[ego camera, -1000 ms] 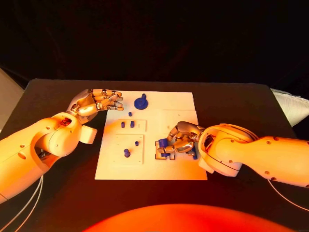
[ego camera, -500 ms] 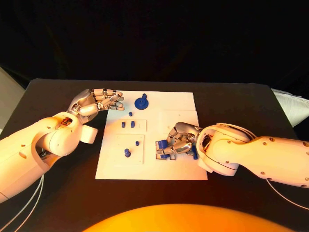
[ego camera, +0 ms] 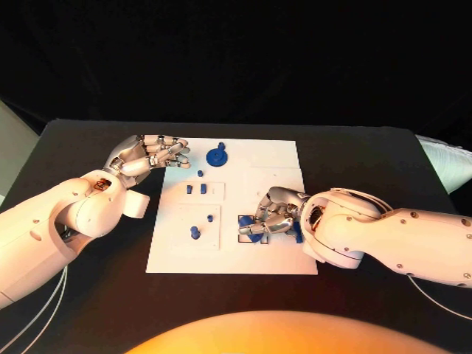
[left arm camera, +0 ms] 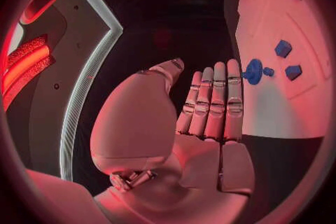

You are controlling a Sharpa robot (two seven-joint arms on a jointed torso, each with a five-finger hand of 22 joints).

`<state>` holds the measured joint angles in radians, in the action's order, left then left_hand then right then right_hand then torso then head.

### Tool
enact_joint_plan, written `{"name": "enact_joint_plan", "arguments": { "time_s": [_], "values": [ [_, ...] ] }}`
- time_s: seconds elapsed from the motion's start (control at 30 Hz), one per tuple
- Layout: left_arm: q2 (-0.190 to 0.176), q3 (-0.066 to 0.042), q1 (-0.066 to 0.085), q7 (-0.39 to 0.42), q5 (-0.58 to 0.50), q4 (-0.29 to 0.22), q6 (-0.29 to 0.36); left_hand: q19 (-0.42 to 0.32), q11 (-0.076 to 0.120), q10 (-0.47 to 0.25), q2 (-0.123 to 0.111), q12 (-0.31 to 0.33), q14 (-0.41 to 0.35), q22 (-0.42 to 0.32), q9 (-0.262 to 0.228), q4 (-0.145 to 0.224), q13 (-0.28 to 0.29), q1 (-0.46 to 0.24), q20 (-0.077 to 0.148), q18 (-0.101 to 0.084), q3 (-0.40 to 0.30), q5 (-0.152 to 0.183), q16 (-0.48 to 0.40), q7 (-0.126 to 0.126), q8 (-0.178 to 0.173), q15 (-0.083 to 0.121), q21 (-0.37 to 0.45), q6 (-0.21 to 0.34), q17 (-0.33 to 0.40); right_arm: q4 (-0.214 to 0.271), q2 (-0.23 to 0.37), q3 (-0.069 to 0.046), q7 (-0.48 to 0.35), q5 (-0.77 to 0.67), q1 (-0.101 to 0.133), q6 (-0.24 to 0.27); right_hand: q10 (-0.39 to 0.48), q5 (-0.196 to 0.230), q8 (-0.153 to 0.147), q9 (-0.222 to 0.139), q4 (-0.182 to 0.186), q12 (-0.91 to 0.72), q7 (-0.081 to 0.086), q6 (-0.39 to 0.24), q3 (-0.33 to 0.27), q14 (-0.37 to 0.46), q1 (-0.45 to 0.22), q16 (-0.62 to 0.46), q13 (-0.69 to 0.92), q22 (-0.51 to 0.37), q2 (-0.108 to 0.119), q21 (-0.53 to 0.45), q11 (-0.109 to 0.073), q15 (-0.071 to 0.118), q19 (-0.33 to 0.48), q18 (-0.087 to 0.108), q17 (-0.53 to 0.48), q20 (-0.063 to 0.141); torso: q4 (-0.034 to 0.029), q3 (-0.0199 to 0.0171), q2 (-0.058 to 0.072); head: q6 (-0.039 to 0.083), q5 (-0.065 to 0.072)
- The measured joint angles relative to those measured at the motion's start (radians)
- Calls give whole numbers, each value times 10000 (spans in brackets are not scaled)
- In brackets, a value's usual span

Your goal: Assemble the parts on the task board

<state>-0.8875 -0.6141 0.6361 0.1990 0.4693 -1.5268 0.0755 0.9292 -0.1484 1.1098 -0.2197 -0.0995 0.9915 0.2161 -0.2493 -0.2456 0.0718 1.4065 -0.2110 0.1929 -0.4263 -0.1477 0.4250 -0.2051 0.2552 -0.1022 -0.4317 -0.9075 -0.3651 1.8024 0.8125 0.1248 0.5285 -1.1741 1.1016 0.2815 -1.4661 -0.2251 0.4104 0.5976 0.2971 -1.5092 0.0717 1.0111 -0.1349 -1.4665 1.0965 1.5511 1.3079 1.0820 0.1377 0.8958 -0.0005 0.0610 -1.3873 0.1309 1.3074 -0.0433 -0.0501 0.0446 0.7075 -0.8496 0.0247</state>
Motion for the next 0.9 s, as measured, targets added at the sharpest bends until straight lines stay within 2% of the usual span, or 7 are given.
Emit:
{"name": "enact_joint_plan", "arguments": {
  "time_s": [0.27,0.4,0.6,0.9],
  "values": [
    [-3,0,-3,-4,-2,3,0,0,0,0,0,0,0,-6,-1,-30,0,0,0,-1,30,0,0,0,0,0,0,0,-5,13,3,0,6,-115,-11,52,0,925,0,106,21,115,-5,-71,-142,0,-494,0,-1,-27,338,-117,0,0,0,0,0,0,2,0,-1,0,-8],
    [-4,0,-4,-6,-3,4,0,0,0,0,0,0,0,-9,-1,-42,0,0,0,0,42,0,0,0,0,0,0,-1,-10,29,11,0,6,-154,-16,116,0,1111,0,127,23,115,28,-104,-197,0,-610,0,-2,-37,348,-155,0,0,-1,-1,0,0,3,0,-2,1,-9],
    [-8,0,-8,-8,-4,5,0,-1,0,0,0,0,0,-9,-2,-41,0,0,0,0,41,0,0,0,0,0,-1,-1,-10,162,121,0,-26,-186,-26,210,0,1129,-1,148,23,115,28,-104,-197,0,-690,0,-3,-42,346,-160,0,0,-1,1,0,0,1,0,-2,18,-8],
    [-26,-1,-32,-11,-7,5,0,-1,0,0,0,0,0,-8,-2,-41,0,0,0,-1,41,0,0,1,1,0,-1,-1,-9,557,645,-3,-237,-190,-40,309,0,473,39,222,-6,115,28,-104,113,0,-353,0,-4,80,-306,-160,0,0,-1,0,0,0,1,-2,-6,39,-60]
  ]
}}
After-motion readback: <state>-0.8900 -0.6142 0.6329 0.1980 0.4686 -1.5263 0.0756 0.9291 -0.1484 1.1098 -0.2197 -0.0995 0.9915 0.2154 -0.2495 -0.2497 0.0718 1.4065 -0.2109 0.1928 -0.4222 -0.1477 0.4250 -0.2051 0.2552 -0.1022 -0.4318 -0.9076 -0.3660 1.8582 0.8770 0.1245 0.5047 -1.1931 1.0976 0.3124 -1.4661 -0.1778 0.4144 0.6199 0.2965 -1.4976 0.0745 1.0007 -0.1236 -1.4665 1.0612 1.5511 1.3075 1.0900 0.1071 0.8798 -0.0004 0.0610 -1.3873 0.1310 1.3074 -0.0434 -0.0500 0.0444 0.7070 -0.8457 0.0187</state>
